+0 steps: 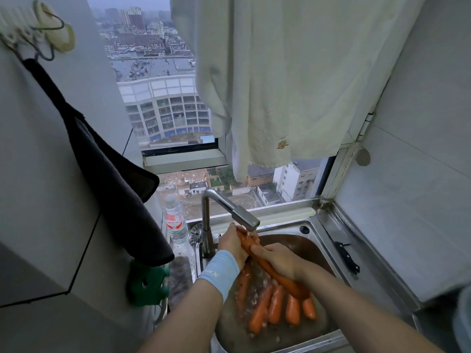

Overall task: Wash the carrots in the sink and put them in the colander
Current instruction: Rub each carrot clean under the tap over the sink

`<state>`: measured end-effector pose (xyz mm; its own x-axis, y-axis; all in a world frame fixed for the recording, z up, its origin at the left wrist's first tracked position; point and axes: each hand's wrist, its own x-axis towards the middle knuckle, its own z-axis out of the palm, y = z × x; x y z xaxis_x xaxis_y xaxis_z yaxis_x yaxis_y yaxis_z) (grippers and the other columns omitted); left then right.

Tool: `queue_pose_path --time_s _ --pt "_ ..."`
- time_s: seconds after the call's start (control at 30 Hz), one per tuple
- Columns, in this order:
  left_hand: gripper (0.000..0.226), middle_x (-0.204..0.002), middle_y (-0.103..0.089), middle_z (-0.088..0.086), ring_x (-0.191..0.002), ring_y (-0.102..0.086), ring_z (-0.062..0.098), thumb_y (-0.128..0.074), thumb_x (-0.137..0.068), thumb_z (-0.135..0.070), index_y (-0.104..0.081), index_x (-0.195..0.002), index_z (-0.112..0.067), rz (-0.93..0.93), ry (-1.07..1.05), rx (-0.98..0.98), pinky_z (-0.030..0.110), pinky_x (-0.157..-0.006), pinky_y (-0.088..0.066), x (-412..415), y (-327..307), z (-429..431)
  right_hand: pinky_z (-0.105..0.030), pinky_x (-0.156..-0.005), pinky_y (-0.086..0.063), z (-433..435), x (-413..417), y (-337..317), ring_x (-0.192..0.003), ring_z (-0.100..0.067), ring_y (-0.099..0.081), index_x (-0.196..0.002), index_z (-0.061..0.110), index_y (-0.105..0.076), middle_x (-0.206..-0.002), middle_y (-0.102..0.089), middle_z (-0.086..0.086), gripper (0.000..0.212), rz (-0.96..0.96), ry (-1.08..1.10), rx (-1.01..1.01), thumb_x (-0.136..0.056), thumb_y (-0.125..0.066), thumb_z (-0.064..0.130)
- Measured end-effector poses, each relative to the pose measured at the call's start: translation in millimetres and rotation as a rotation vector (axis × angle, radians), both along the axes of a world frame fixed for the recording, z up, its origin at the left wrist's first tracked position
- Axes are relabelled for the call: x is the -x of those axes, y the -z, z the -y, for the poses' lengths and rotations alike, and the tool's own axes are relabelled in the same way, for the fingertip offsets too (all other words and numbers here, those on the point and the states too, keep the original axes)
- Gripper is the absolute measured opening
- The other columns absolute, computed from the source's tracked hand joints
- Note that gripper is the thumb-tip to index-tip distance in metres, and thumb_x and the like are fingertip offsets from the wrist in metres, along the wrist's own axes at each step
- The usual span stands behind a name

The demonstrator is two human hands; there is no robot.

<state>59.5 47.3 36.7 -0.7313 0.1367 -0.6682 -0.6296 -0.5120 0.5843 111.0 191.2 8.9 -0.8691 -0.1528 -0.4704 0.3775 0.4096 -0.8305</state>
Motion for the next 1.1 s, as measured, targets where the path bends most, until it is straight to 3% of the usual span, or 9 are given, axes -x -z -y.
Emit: queue_pose_path --time_s 0.13,0.2,0.37,0.47,0.57,0.7,0.77,0.87,1.1 --pt "0.023 -0.099 -0.076 0.015 -0.099 -0.072 0.028 -0.058 -0.101 -0.024 -0.065 -0.114 -0.007 -0.082 0.085 -0.024 0.046 -0.102 -0.052 -13 7 -1 -0.052 -0.092 -0.056 -3 -1 -2 -0.08 -0.039 -0.067 -0.084 0.01 -0.074 -0.083 -0.07 -0.021 0.085 0.059 0.054 0.052 -0.073 -0.049 0.09" --pt "0.018 -0.1 -0.077 0.01 -0.102 -0.071 0.025 -0.051 -0.104 -0.018 -0.059 -0.119 -0.011 -0.132 0.145 0.049 0.046 -0.105 -0.05 -21 11 -4 -0.054 -0.099 -0.055 0 -1 -4 -0.094 -0.046 -0.07 -0.097 0.003 -0.076 -0.096 -0.073 -0.026 0.092 0.088 0.051 0.033 -0.081 -0.042 0.087" --pt "0.024 -0.066 -0.06 0.01 -0.059 -0.062 0.027 -0.051 -0.102 -0.028 -0.056 -0.093 -0.006 -0.086 0.045 0.172 0.041 -0.076 -0.057 -13 4 -4 -0.05 -0.102 -0.054 10 -1 -7 -0.104 -0.04 -0.07 -0.106 0.004 -0.075 -0.104 -0.074 -0.023 0.084 0.074 -0.003 -0.019 -0.094 -0.035 0.077" --pt "0.031 -0.058 -0.058 0.013 -0.058 -0.059 0.029 -0.058 -0.086 -0.037 -0.054 -0.077 -0.007 -0.009 -0.012 0.2 0.042 -0.069 -0.057 -8 0 -2 -0.047 -0.101 -0.055 14 -1 -6 -0.098 -0.031 -0.074 -0.101 0.016 -0.078 -0.099 -0.077 -0.013 0.073 0.06 -0.016 -0.046 -0.094 -0.039 0.077" --pt "0.034 -0.061 -0.056 0.015 -0.055 -0.056 0.027 -0.048 -0.102 -0.027 -0.052 -0.076 -0.005 0.042 -0.077 0.078 0.035 -0.06 -0.054 -5 2 2 -0.049 -0.096 -0.057 11 0 -4 -0.092 -0.029 -0.075 -0.097 0.016 -0.078 -0.095 -0.077 -0.014 0.078 0.064 -0.028 -0.079 -0.086 -0.04 0.084" --pt "0.022 -0.107 -0.07 0.014 -0.103 -0.067 0.03 -0.051 -0.101 -0.036 -0.066 -0.105 -0.02 -0.094 -0.031 0.072 0.044 -0.102 -0.051 -8 11 2 -0.049 -0.097 -0.056 10 -2 -4 -0.093 -0.025 -0.074 -0.104 0.021 -0.074 -0.099 -0.076 -0.007 0.064 -0.004 -0.005 -0.142 -0.092 -0.042 0.075" --pt "0.02 -0.118 -0.07 0.011 -0.116 -0.065 0.027 -0.051 -0.102 -0.032 -0.062 -0.115 -0.023 -0.108 0.058 0.071 0.039 -0.098 -0.053 -9 15 3 -0.048 -0.102 -0.052 11 -2 -3 -0.1 -0.022 -0.07 -0.113 0.024 -0.068 -0.106 -0.073 -0.004 0.049 -0.039 0.003 -0.14 -0.102 -0.04 0.062" --pt "0.024 -0.108 -0.071 0.01 -0.102 -0.068 0.021 -0.046 -0.106 -0.02 -0.059 -0.125 -0.012 -0.144 0.151 0.146 0.028 -0.075 -0.055 -11 16 2 -0.045 -0.106 -0.049 17 -4 -4 -0.106 -0.019 -0.067 -0.12 0.028 -0.063 -0.111 -0.071 -0.002 0.037 -0.041 0.05 -0.043 -0.108 -0.036 0.049" --pt "0.033 -0.063 -0.058 0.003 -0.074 -0.057 0.025 -0.042 -0.099 -0.027 -0.057 -0.071 -0.016 -0.098 0.082 0.33 0.041 -0.079 -0.055 -1 3 -2 -0.046 -0.1 -0.049 27 -5 -8 -0.092 -0.018 -0.069 -0.088 0.024 -0.074 -0.092 -0.075 -0.001 0.068 -0.146 0.077 -0.152 -0.102 -0.024 0.068"
